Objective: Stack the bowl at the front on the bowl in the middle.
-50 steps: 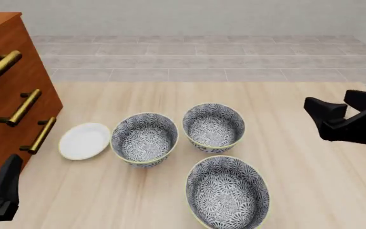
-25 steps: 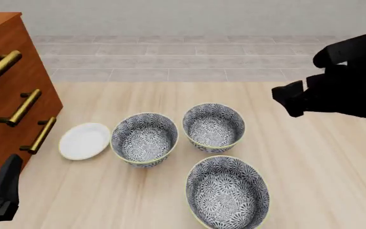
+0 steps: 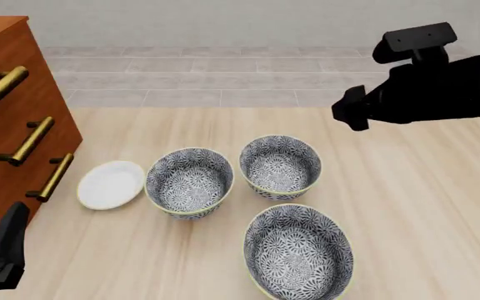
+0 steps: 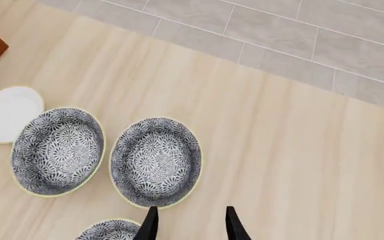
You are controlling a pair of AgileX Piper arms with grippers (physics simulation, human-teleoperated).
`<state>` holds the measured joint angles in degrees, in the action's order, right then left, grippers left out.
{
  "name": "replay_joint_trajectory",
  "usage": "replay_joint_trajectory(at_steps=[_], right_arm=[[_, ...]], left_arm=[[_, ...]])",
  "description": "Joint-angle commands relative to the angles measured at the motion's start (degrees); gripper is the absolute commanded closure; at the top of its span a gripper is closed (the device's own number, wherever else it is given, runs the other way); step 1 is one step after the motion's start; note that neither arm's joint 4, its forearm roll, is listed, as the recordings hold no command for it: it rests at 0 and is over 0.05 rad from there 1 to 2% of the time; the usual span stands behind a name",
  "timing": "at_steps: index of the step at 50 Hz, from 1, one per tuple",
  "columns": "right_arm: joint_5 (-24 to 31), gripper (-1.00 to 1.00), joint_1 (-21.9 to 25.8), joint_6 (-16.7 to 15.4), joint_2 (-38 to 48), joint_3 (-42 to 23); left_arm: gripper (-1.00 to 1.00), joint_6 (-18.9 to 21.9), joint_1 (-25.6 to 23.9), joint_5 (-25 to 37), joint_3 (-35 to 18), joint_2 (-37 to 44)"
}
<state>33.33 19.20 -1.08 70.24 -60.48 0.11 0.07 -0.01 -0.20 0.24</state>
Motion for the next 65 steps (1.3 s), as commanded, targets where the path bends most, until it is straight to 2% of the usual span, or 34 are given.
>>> replay_joint_trajectory(at_steps=[1,16,51,65], right_arm=[[0.4,-1.0,-0.6,0.3,4.7,-3.9],[-2.9,-1.0,-2.5,-0.3,9.4,-3.7],[-12.3,-1.0,-2.7,-1.0,22.2,-2.0],[-14.0,-1.0,-2.5,-0.8,25.4,-2.3]], left_arm=[[-1.0,0.0,0.0,0.0,0.0,0.0],[-1.0,0.0,0.0,-0.1,0.0,0.0],[-1.0,0.0,0.0,-0.1,0.0,0.0],[-1.0,0.0,0.0,-0.1,0.0,0.0]])
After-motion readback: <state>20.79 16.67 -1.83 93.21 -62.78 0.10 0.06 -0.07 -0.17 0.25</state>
